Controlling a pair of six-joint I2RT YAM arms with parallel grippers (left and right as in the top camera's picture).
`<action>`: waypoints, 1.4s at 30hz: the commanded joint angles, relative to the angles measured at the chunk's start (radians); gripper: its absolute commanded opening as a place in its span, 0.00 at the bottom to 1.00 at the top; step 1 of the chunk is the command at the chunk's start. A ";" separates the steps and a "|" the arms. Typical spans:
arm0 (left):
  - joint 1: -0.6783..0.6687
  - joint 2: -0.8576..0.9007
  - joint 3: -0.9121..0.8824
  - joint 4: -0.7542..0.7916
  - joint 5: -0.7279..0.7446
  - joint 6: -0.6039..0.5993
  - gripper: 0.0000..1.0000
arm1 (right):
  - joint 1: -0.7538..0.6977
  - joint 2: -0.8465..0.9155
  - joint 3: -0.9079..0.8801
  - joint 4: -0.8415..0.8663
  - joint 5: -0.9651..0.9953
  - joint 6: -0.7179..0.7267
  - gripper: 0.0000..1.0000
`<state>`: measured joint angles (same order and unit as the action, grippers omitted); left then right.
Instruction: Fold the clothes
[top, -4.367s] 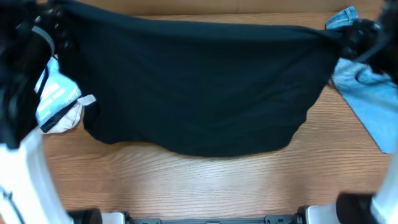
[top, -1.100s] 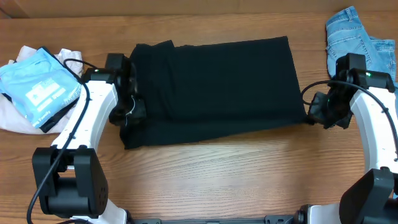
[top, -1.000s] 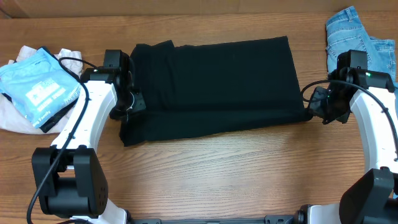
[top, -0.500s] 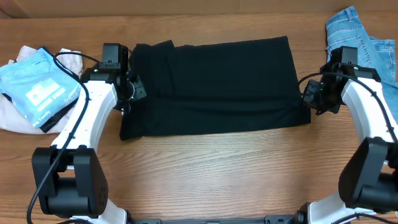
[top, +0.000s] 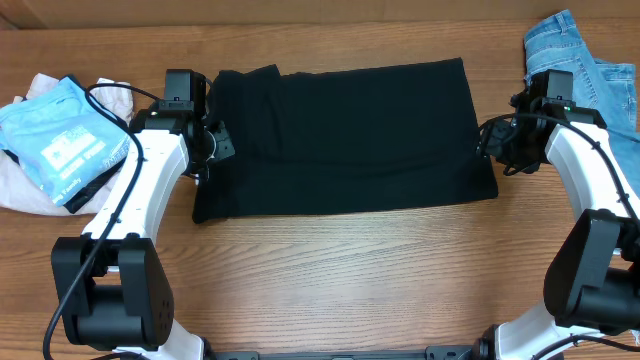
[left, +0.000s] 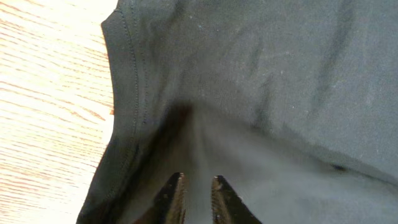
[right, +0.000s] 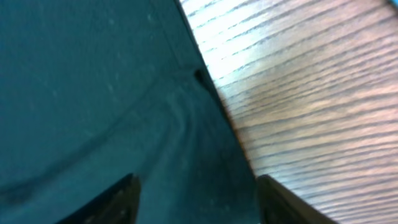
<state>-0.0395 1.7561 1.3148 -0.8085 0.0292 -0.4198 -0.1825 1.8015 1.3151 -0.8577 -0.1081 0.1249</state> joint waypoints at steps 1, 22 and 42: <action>-0.001 -0.023 -0.003 -0.006 -0.022 -0.014 0.25 | -0.002 -0.004 -0.002 -0.003 -0.013 -0.002 0.65; -0.035 -0.022 -0.061 -0.047 0.024 0.018 0.04 | -0.002 -0.002 -0.070 0.005 -0.014 -0.003 0.39; -0.003 -0.055 -0.080 -0.197 -0.145 0.077 0.51 | -0.002 -0.002 -0.074 -0.039 -0.022 -0.029 0.63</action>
<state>-0.0647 1.7229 1.2442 -1.0046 -0.0696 -0.3817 -0.1829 1.8023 1.2449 -0.8951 -0.1238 0.1032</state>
